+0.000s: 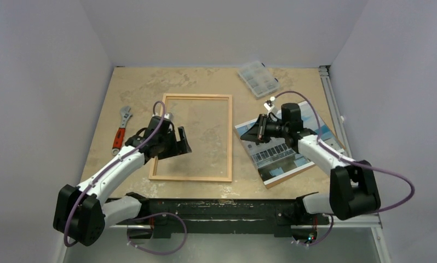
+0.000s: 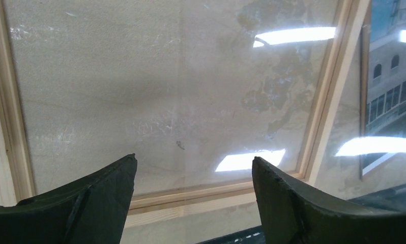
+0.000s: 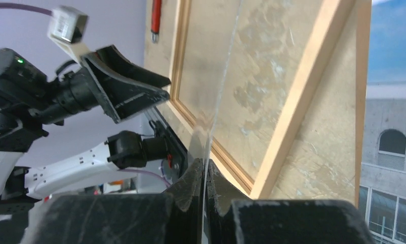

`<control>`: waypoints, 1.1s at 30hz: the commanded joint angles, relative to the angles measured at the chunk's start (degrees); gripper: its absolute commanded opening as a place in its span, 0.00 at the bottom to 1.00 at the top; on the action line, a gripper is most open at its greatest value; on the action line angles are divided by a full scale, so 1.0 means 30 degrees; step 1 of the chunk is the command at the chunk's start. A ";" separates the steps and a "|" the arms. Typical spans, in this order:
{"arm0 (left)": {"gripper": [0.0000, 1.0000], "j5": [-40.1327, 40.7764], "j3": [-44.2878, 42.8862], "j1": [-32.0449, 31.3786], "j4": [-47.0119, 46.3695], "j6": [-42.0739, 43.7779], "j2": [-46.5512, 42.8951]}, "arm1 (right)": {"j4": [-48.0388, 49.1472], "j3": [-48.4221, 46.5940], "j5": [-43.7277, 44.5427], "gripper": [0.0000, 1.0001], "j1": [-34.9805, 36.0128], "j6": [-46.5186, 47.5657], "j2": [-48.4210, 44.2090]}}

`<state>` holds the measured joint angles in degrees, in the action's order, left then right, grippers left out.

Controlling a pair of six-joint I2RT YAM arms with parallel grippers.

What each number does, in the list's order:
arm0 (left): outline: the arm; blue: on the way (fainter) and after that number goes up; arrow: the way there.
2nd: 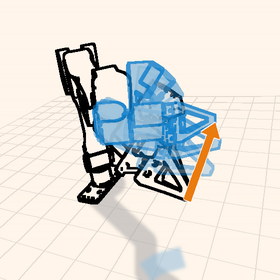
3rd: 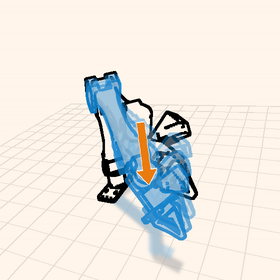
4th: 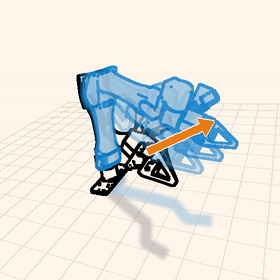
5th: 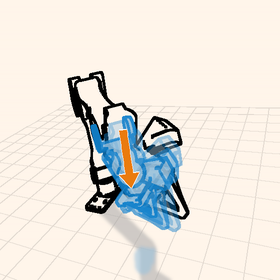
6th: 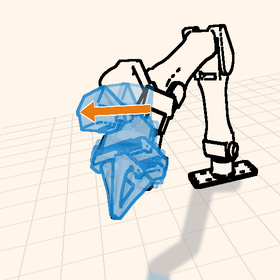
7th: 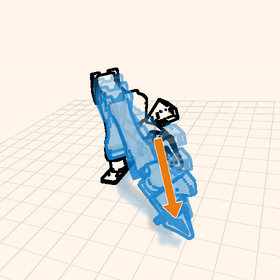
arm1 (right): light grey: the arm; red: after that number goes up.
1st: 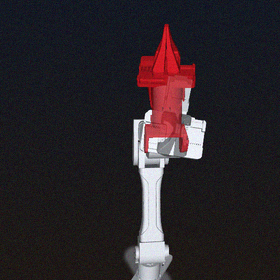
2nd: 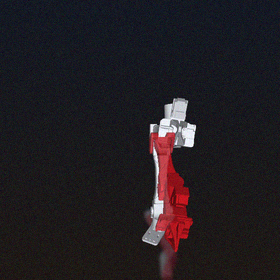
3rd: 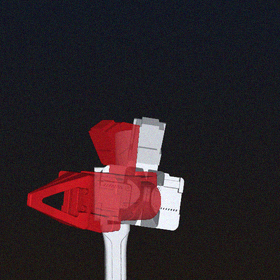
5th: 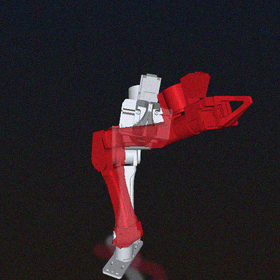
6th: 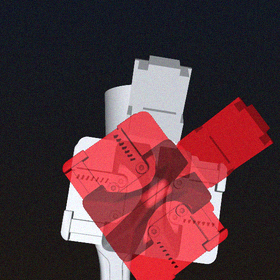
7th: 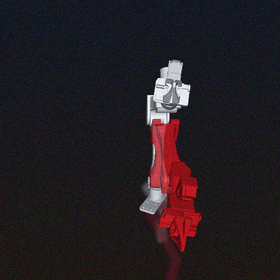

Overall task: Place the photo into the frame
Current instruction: Pick up the photo frame item at the center of the board, then move the photo frame to the center of the board.

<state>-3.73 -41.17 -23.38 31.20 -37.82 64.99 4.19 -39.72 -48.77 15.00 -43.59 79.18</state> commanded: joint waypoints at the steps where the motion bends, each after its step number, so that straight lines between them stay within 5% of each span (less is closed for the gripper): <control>1: 0.81 -0.1251 -0.0896 0.0058 0.0380 0.0214 -0.0648 | -0.4920 -0.2677 0.2701 0.00 -0.0299 0.1677 -0.2727; 7: 0.80 -0.2767 -0.0404 -0.0760 -0.1791 -0.1376 0.0150 | -0.9548 -0.5851 0.7639 0.00 -0.0643 0.2278 -0.5624; 16: 0.73 -0.3247 -0.2612 -0.4485 -0.5316 -0.3466 0.5640 | -1.4029 -0.9594 1.3479 0.00 -0.0645 0.3555 -0.8423; 33: 0.68 -0.4386 -0.5994 -0.8756 -0.8490 -0.5794 1.2481 | -1.6114 -1.1338 1.6089 0.00 -0.0638 0.4557 -0.9028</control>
<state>-15.97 -56.29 -47.77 8.99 -53.15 100.36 -44.64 -70.24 -2.59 13.15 -31.42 52.49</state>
